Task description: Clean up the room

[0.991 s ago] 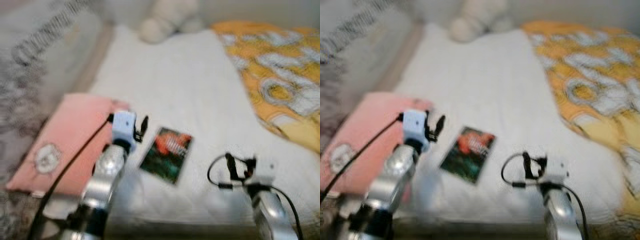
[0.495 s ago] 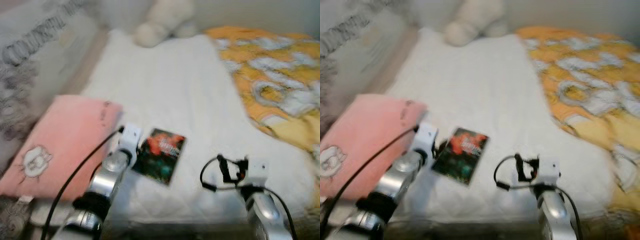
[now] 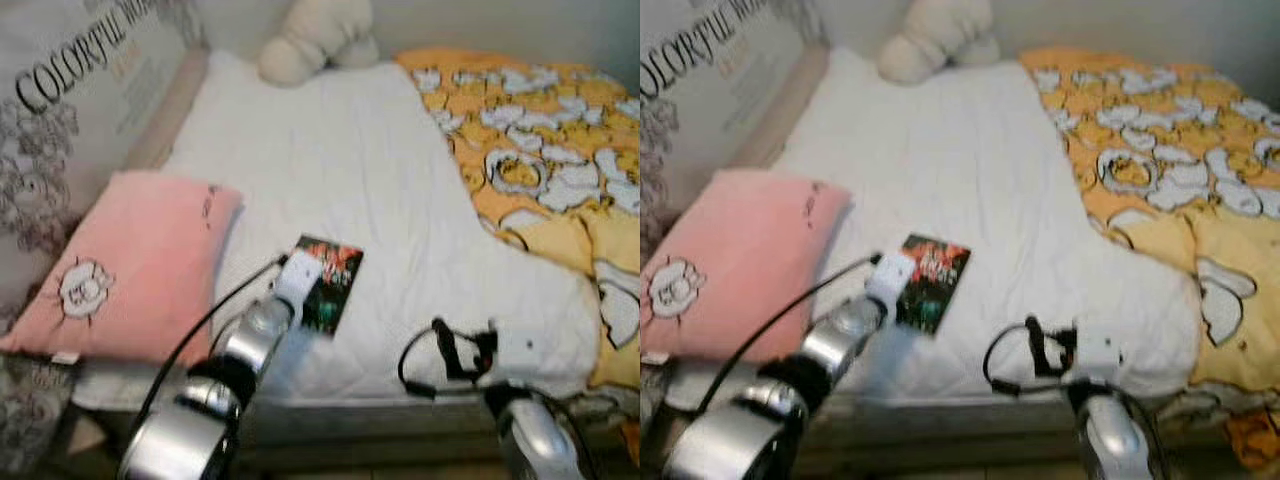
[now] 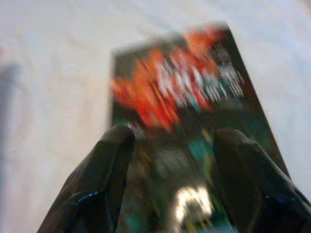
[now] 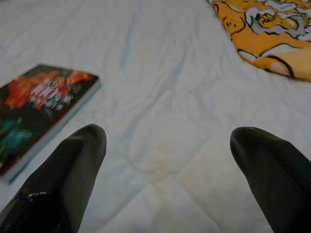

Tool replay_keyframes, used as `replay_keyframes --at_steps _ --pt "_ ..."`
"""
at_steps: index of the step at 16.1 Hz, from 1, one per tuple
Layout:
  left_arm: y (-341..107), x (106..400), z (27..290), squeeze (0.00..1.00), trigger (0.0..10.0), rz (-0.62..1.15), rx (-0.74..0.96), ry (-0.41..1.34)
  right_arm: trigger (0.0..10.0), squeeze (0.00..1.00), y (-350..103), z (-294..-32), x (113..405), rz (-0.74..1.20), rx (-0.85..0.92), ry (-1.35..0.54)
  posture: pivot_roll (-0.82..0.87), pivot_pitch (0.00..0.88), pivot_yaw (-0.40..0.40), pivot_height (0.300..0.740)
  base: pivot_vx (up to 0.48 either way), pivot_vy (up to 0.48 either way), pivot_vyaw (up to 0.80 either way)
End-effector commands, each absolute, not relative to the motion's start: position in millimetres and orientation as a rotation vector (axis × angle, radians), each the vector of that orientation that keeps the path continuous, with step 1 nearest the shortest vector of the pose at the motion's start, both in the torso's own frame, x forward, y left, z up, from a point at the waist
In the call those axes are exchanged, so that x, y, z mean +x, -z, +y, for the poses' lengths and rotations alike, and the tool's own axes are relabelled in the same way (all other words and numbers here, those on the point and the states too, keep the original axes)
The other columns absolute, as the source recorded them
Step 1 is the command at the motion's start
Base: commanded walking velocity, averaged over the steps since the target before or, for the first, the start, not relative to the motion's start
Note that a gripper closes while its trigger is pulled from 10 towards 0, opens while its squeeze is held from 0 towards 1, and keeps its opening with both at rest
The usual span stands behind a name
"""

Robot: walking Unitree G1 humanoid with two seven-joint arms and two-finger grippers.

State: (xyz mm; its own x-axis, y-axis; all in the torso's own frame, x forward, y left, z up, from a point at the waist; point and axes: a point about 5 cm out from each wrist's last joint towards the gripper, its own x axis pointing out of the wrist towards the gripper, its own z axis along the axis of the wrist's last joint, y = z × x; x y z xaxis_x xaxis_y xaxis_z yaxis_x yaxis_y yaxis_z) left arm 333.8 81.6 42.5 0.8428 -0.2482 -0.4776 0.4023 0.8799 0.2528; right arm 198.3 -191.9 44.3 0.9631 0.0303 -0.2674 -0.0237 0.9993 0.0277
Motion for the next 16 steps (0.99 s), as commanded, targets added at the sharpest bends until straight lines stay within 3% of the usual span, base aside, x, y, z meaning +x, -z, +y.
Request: replay_keyframes --at_steps 1,8,10,12,14,16 --pt "-56 343 75 0.0 10.0 0.386 0.357 0.336 10.0 0.0 -47 -190 196 0.274 0.015 -0.043 -0.12 0.053 -0.03 0.74 0.0 0.0 0.0" --pt "-85 357 37 0.0 10.0 0.341 0.266 0.364 10.0 0.0 -57 -169 141 0.369 0.021 -0.095 -0.23 0.173 -0.044 0.74 0.0 0.0 0.0" --pt "-86 358 36 0.0 10.0 0.343 0.307 0.364 10.0 0.0 -62 -167 128 0.387 0.016 -0.096 -0.26 0.2 -0.047 0.74 0.0 0.0 0.0" --pt "-86 362 50 0.0 10.0 0.348 0.361 0.284 10.0 0.0 -65 -170 116 0.415 0.005 -0.09 -0.28 0.218 -0.05 0.74 0.0 0.0 0.0" --pt "-84 364 62 0.0 10.0 0.384 0.3 0.232 10.0 0.0 -68 -171 105 0.447 -0.003 -0.089 -0.29 0.233 -0.057 0.74 0.0 0.0 0.0" --pt "-90 364 48 0.0 10.0 0.375 0.269 0.282 10.0 0.0 -69 -170 99 0.468 -0.009 -0.095 -0.29 0.247 -0.059 0.74 0.0 0.0 0.0"
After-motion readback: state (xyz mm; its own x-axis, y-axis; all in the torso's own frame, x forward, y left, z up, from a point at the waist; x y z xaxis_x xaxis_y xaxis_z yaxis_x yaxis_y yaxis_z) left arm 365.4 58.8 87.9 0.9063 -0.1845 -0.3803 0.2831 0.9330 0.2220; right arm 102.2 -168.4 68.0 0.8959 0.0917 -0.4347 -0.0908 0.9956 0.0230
